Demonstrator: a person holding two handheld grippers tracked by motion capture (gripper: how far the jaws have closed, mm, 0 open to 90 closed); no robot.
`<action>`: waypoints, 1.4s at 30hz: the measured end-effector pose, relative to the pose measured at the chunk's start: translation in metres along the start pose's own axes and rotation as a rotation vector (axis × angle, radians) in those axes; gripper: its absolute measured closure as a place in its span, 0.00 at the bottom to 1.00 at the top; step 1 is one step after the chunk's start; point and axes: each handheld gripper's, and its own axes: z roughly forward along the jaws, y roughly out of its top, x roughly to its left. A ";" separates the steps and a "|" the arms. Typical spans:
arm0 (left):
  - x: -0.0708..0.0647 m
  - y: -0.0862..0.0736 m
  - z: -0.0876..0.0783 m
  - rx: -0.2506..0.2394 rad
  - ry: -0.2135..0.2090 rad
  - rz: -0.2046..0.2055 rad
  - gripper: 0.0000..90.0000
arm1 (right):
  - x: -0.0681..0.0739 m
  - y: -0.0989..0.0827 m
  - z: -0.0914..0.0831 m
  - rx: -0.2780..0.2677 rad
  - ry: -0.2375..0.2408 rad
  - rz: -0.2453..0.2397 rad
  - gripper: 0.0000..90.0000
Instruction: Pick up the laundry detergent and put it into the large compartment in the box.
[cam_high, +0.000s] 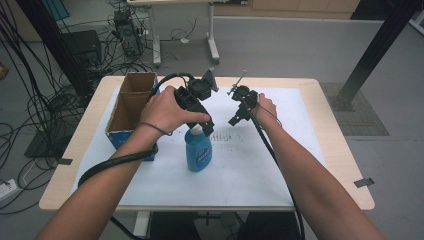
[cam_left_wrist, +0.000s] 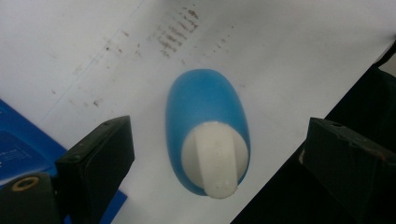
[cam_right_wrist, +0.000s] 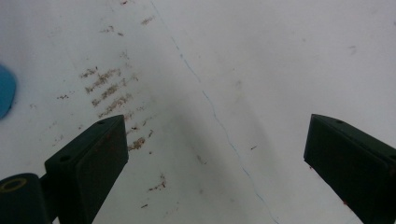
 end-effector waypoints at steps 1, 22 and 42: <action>-0.001 0.000 0.001 0.002 -0.004 0.002 0.10 | 0.000 0.000 0.000 -0.001 0.001 0.000 0.07; 0.000 -0.006 0.027 0.031 0.001 -0.010 0.10 | 0.001 -0.002 0.001 -0.002 0.006 0.003 0.07; 0.001 -0.011 0.041 0.041 0.004 -0.020 0.11 | 0.003 -0.002 0.002 -0.011 0.020 0.006 0.06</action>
